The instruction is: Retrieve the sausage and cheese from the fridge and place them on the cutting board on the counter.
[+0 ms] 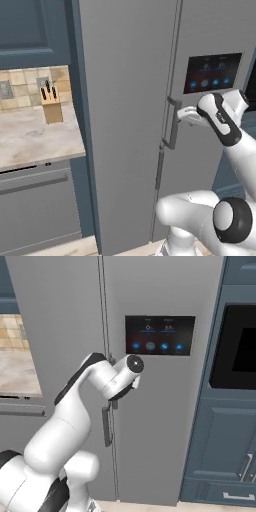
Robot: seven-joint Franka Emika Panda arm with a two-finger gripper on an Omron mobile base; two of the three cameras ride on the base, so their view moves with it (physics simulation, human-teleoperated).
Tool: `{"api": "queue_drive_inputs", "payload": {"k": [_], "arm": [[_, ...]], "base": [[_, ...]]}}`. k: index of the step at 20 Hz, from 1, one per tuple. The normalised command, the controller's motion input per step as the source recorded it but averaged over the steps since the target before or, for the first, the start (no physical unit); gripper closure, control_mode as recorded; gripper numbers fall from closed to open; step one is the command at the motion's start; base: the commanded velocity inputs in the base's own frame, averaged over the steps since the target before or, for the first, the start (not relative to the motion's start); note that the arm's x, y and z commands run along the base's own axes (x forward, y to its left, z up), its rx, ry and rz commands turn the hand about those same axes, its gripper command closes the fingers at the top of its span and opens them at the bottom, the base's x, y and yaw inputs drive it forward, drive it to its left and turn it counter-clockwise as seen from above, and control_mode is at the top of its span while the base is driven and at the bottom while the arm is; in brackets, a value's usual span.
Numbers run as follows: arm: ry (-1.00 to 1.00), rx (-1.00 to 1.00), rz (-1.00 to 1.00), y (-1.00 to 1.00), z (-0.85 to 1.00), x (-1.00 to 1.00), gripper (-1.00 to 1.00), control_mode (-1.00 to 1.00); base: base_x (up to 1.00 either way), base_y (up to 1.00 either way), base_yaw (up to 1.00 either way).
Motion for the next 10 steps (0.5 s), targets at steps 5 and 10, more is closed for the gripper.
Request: {"api": "queue_drive_inputs", "payload": {"k": [5,10], "arm": [[0.00,0.07,0.01,0.00,-0.23,0.51,-1.00,-1.00],[0.00,0.02,0.04,0.08,-0.16,0.39,-1.00,-1.00]], "base": [[0.00,0.00,0.00],[0.00,0.00,0.00]]}}
